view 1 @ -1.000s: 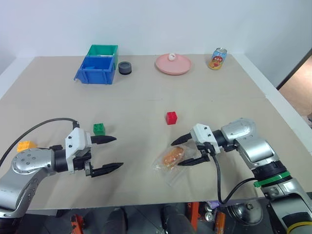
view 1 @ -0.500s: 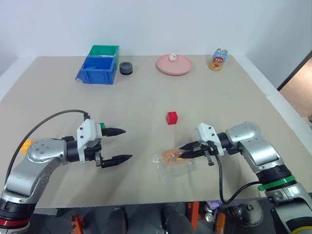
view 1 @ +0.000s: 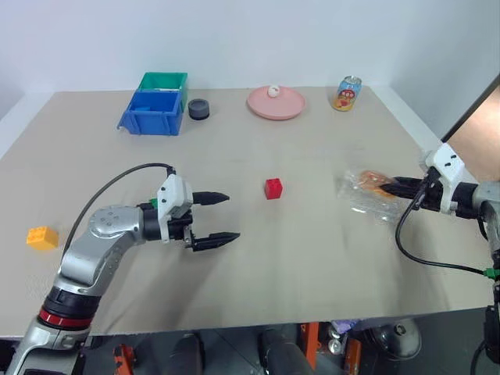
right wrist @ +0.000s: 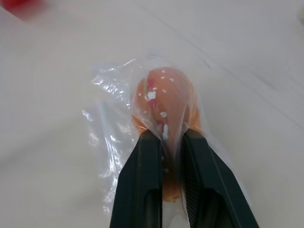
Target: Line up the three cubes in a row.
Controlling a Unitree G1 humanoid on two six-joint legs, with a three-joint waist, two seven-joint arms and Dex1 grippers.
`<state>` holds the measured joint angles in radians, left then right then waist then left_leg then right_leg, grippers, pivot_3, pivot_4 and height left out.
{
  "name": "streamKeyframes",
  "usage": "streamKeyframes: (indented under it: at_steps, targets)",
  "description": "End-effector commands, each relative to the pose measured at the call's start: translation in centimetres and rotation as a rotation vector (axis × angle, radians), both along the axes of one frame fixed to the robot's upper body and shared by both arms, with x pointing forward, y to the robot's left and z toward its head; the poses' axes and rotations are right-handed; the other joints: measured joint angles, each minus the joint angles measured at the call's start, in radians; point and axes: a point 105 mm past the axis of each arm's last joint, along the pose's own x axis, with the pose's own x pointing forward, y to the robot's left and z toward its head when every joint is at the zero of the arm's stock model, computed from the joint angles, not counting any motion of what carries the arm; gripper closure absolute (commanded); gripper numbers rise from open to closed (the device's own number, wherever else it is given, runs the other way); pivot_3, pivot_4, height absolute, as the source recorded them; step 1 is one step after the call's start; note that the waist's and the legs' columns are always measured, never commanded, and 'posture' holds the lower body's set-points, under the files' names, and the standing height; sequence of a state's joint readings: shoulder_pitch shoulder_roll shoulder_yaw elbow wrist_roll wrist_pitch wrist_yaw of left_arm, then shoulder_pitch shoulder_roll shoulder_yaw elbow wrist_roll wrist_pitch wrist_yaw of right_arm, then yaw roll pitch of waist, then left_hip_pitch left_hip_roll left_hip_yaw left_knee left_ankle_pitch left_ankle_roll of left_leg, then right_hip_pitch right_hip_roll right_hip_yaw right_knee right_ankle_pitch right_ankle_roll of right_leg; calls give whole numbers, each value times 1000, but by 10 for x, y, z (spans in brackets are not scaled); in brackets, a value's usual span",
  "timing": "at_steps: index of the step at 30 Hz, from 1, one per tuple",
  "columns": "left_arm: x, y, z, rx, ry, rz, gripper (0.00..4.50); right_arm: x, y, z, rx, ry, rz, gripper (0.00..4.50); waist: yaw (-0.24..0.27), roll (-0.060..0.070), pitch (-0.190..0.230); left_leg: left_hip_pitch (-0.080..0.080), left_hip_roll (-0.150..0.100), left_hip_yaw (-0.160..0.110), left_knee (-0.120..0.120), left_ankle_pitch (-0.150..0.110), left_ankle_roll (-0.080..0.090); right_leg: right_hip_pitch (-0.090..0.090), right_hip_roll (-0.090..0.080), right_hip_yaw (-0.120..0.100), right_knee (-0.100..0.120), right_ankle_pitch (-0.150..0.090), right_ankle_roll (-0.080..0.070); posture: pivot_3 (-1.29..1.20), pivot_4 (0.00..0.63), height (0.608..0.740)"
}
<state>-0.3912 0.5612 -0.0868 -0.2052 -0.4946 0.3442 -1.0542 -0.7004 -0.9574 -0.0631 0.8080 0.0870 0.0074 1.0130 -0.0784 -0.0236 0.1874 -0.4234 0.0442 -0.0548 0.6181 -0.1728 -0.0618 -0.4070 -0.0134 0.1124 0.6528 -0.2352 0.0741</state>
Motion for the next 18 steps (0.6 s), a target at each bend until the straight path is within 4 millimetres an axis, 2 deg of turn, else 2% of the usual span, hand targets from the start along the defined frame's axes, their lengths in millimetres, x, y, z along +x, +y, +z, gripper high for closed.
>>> streamKeyframes:
  at_steps: [1,5,8,13,15,18]
  targets:
    - [2,-7,2,1,-35,-6,0,16,-23,8,-163,-137,-187,3997,-2,0,0,0,0,0,0,0,0,0,0,1,0,0,0,0,150,740]
    - [3,-11,3,-10,-38,-7,0,28,-36,7,-226,-202,-351,3997,-7,0,0,0,0,0,0,1,1,0,1,2,0,1,0,0,150,740]
    - [4,-11,4,-15,-41,4,0,33,-35,13,-195,-240,-376,3121,-6,0,0,0,0,0,0,1,2,0,1,2,0,1,0,0,150,740]
    - [3,-8,3,-22,-37,24,0,37,-26,15,-141,-236,-344,1316,-6,0,0,0,-1,0,0,1,2,1,1,3,0,2,2,0,150,740]
    - [2,-7,2,-28,-32,37,0,41,-21,22,-87,-260,-336,728,-8,0,0,0,-1,0,0,1,2,1,1,3,0,2,2,0,150,740]
    - [0,-5,1,-36,-25,48,0,44,-11,34,18,-280,-291,728,-8,1,0,0,-1,0,0,1,2,1,1,3,0,2,2,0,150,740]
